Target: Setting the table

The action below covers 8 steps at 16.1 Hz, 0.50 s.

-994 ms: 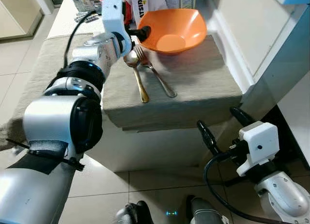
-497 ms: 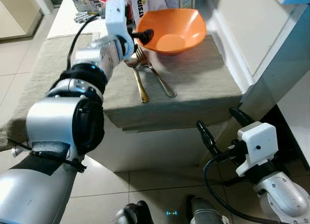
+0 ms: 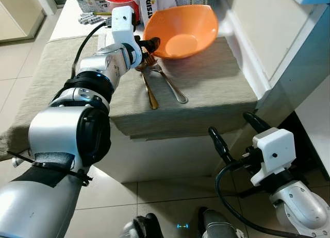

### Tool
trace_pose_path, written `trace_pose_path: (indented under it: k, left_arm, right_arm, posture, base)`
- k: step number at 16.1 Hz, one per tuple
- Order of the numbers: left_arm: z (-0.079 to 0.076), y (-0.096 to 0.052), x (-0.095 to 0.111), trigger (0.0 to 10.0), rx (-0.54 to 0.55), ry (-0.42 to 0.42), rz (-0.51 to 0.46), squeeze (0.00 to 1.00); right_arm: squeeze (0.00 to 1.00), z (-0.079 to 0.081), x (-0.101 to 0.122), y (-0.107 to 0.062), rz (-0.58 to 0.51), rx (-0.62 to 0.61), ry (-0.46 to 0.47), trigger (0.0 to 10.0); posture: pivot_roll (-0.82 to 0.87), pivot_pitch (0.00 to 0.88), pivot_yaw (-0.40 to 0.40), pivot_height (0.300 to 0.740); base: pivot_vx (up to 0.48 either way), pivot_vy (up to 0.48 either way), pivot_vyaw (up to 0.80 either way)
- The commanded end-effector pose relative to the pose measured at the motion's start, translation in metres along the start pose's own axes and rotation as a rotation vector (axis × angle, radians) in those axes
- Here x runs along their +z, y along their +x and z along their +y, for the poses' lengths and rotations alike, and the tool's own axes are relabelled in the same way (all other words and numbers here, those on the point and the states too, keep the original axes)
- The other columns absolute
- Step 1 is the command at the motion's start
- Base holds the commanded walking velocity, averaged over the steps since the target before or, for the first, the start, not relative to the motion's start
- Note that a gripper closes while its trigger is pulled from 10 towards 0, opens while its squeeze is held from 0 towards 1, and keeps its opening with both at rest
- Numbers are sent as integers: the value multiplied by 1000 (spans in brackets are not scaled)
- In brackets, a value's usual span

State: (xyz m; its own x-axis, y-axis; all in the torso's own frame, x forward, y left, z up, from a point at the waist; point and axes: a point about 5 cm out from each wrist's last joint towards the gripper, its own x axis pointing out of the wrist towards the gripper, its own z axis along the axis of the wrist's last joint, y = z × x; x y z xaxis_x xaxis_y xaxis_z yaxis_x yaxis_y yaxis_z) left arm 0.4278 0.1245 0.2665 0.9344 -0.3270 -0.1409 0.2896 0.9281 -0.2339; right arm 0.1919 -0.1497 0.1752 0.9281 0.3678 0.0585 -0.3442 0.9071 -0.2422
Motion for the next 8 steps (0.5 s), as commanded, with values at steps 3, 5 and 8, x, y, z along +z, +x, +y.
trace_pose_path:
  k: [3,5,8]
  left_arm:
    - [4,-1,-3,0,0,-46,2,0]
    - [3,-1,2,0,-14,-65,-17,0]
    - [2,-2,5,0,-23,-102,-34,0]
  right_arm:
    - [0,2,0,0,6,5,4,10000]
    - [0,1,-1,0,9,6,3,10000]
    - [0,1,-1,1,11,7,3,10000]
  posture:
    - [-372,214,118,740]
    - [-371,216,116,740]
    - [-368,212,114,740]
  base:
    - [0,0,0]
    - [0,0,0]
    - [0,0,0]
